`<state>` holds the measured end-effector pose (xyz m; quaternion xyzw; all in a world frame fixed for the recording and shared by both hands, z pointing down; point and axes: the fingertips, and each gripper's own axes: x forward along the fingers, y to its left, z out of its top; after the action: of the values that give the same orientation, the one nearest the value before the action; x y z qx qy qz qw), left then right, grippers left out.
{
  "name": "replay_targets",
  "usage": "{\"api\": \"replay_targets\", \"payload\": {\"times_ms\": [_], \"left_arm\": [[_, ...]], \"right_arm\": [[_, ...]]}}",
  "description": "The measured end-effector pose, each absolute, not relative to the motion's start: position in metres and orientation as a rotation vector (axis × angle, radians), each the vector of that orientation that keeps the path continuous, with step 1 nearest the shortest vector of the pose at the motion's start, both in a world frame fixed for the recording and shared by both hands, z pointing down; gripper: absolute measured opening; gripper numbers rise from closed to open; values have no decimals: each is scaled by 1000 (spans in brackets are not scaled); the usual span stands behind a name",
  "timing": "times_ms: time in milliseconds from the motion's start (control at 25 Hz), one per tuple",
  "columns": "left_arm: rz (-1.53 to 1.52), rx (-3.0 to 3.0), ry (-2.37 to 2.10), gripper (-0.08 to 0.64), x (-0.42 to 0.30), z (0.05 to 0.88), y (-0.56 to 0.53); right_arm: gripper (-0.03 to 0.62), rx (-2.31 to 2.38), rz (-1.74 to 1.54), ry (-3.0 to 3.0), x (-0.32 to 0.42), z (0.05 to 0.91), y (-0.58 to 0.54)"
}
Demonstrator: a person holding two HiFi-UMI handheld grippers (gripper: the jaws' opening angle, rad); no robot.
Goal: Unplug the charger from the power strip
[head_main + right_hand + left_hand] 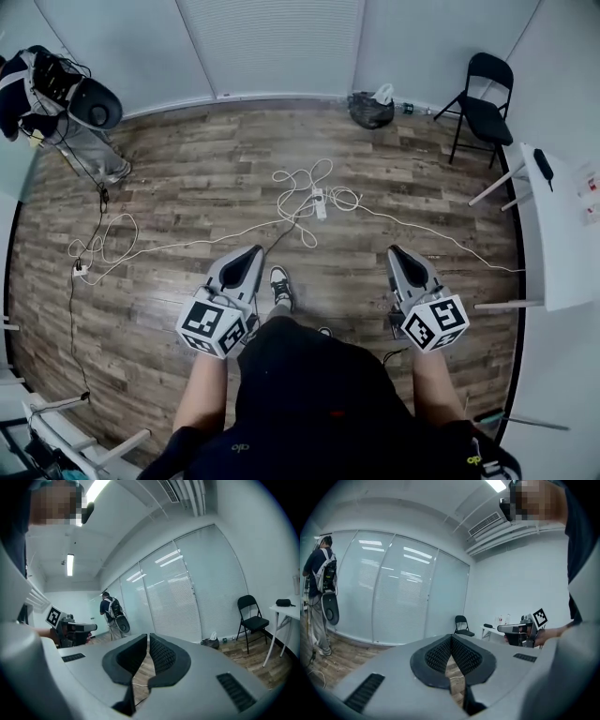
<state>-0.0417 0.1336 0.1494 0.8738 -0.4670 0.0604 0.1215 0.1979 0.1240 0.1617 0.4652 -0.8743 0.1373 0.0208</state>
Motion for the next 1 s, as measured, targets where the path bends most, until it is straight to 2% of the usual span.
{"api": "replay_targets", "payload": {"times_ms": [280, 800, 1000], "left_arm": [[188, 2578, -1281, 20, -43, 159, 48], [284, 2597, -1156, 20, -133, 183, -146], [294, 2573, -1109, 20, -144, 216, -189]], "right_arm": [[33, 1507, 429, -2654, 196, 169, 48], [34, 1575, 427, -2518, 117, 180, -133], [34, 1582, 420, -2467, 104, 208, -182]]}}
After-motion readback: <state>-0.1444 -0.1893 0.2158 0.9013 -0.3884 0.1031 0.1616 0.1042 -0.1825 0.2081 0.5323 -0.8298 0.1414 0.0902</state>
